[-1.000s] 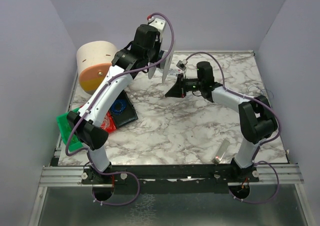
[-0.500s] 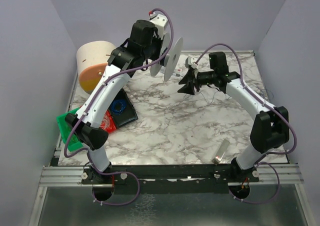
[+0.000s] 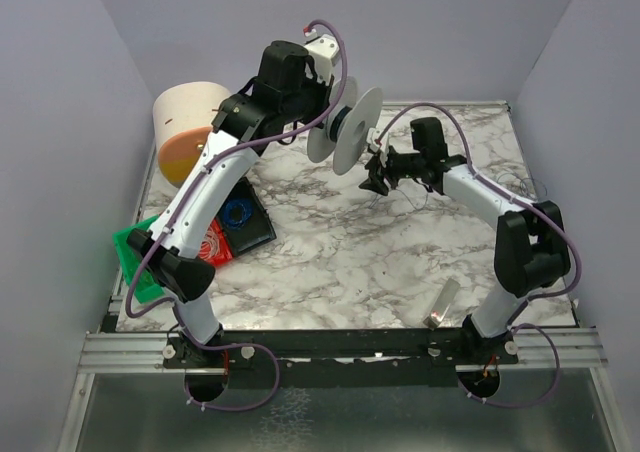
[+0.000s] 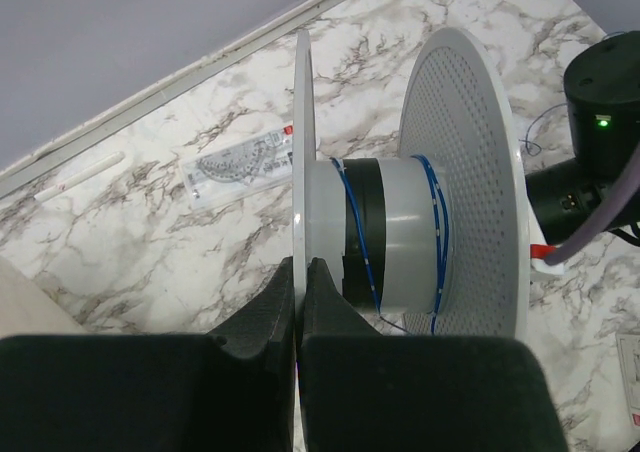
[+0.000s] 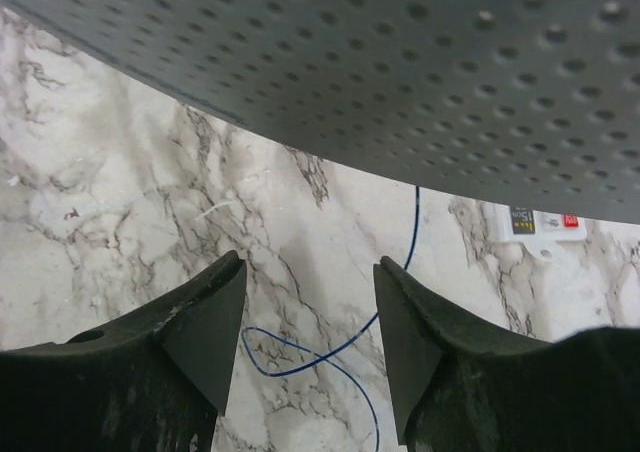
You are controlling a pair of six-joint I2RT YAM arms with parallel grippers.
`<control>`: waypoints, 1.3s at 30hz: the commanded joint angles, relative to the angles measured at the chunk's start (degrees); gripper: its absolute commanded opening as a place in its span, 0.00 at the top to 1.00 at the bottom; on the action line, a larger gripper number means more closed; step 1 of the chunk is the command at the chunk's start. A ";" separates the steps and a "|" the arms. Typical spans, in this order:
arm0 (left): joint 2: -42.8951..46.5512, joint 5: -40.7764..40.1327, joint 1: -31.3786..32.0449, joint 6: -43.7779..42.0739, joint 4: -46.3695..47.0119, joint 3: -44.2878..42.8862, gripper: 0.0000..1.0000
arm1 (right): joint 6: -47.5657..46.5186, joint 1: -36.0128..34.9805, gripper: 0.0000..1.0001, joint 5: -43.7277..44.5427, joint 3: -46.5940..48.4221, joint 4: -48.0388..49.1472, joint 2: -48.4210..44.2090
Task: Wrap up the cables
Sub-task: Wrap the cable around the cable reel.
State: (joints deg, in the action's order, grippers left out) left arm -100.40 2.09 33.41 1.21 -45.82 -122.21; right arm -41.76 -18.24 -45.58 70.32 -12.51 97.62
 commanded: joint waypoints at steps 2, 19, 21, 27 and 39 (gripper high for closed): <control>3.85 4.07 0.07 0.55 2.76 -0.66 1.00 | 2.15 0.72 0.41 4.38 -2.20 9.92 2.20; 3.36 5.65 -0.58 1.12 2.47 -2.85 1.00 | 8.05 7.37 0.43 -10.10 -10.23 22.12 2.00; 3.35 4.78 -0.66 1.07 2.49 -2.41 1.00 | -1.38 9.31 0.43 -20.08 -5.40 5.23 1.74; 3.11 5.81 -0.74 1.24 2.58 -2.75 1.00 | -14.63 13.28 0.43 -28.63 4.71 -19.65 3.63; 3.54 9.11 -0.75 1.33 2.58 -3.88 1.00 | 8.43 13.06 0.42 -26.21 4.42 -3.12 9.03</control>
State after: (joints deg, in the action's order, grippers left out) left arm -99.53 8.51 32.84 1.45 -46.24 -122.63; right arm -37.04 -4.23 -68.69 73.60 -15.03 103.88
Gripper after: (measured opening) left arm 0.014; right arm 0.577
